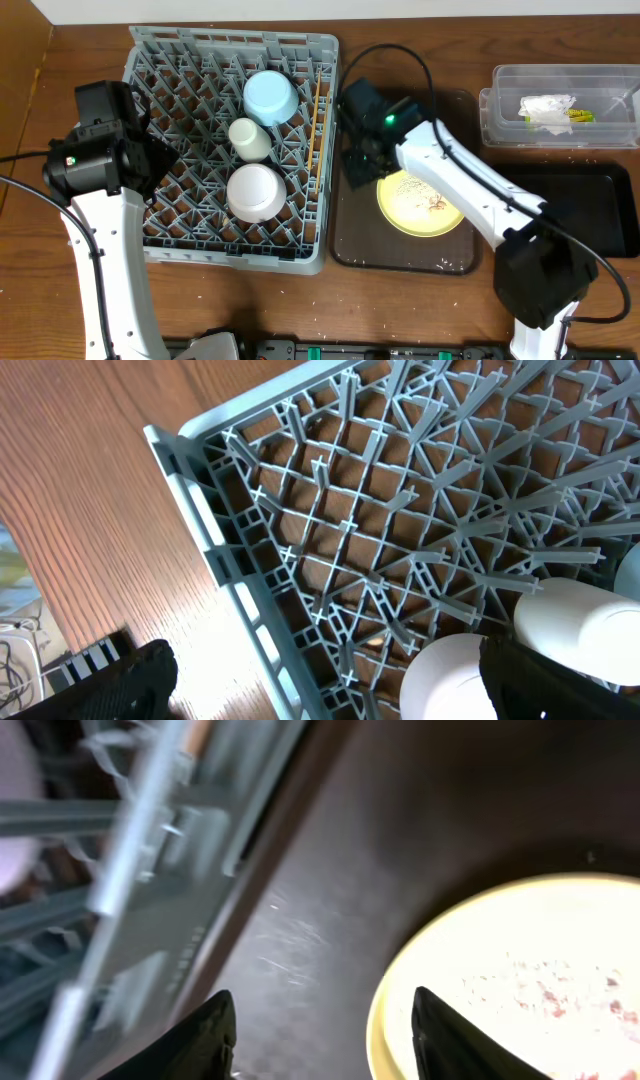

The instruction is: Sort waste into correct bins and load items into the dishwasher

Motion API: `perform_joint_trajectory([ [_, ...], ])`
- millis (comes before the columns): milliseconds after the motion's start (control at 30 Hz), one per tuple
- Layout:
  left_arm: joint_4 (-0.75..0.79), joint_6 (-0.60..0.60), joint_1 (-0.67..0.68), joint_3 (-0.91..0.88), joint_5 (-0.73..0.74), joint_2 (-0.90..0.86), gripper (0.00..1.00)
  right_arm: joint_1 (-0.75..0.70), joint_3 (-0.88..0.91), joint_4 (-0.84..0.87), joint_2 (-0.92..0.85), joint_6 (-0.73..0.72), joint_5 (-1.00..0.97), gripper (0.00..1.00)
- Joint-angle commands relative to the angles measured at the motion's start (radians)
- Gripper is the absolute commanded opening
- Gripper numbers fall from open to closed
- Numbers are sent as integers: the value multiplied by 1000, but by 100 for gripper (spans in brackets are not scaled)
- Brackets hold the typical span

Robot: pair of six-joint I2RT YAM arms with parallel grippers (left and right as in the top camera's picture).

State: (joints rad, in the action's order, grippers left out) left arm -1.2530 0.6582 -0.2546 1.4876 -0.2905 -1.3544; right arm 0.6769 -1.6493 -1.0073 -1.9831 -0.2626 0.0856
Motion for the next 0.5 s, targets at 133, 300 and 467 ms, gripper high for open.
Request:
perform_joint_trajectory([
  [133, -3, 13, -5, 17, -2, 2, 98, 49, 165, 6, 1, -162, -97, 47],
  [300, -3, 13, -5, 17, -2, 2, 98, 60, 257, 68, 1, -204, -96, 45],
  [467, -3, 13, -5, 17, -2, 2, 98, 63, 275, 98, 1, -204, -97, 41],
])
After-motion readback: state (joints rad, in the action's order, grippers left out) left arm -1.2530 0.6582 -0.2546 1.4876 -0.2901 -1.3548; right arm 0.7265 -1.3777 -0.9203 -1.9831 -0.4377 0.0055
